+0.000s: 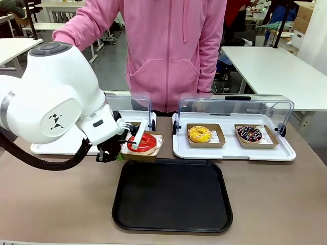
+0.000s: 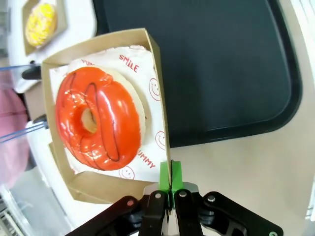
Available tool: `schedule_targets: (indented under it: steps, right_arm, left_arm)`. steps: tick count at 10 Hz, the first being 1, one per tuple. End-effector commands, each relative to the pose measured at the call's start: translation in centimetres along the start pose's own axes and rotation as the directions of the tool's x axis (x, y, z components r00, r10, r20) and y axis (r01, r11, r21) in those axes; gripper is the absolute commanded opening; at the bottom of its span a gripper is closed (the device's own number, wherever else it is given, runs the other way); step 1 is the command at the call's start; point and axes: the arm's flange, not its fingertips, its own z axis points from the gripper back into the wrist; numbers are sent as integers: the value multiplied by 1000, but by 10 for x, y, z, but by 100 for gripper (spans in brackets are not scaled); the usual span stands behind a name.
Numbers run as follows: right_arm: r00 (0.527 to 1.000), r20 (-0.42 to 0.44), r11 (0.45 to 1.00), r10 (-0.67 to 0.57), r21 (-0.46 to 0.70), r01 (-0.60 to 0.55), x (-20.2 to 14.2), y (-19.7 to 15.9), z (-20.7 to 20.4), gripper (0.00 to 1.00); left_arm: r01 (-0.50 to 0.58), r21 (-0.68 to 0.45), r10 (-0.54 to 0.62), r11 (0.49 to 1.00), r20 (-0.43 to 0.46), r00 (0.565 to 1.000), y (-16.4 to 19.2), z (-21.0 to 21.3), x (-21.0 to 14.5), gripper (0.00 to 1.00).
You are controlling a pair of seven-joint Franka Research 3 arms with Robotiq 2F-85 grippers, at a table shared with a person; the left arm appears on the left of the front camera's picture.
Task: Move the first donut from the left to the tray.
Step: Pick up the Paper togo box containing the Donut indicated by the person and place it on the Handle tray.
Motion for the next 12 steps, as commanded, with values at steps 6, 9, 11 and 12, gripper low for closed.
schedule_targets:
  steps: [6,9,11,12]
  right_arm:
    - [999,26,1000,24,-2,-24,1,-2,-1,100]
    - [999,26,1000,24,-2,-24,1,-2,-1,100]
    - [999,26,1000,24,-2,-24,1,-2,-1,100]
    - [999,26,1000,24,-2,-24,1,-2,-1,100]
  left_arm:
    - [-30,61,28,998,34,999,-28,-6,36,2]
    - [-50,62,46,997,62,997,-52,-27,71,2]
    - [-77,35,74,996,76,994,-61,-46,85,2]
    - [-110,26,108,994,62,992,-66,-54,90,2]
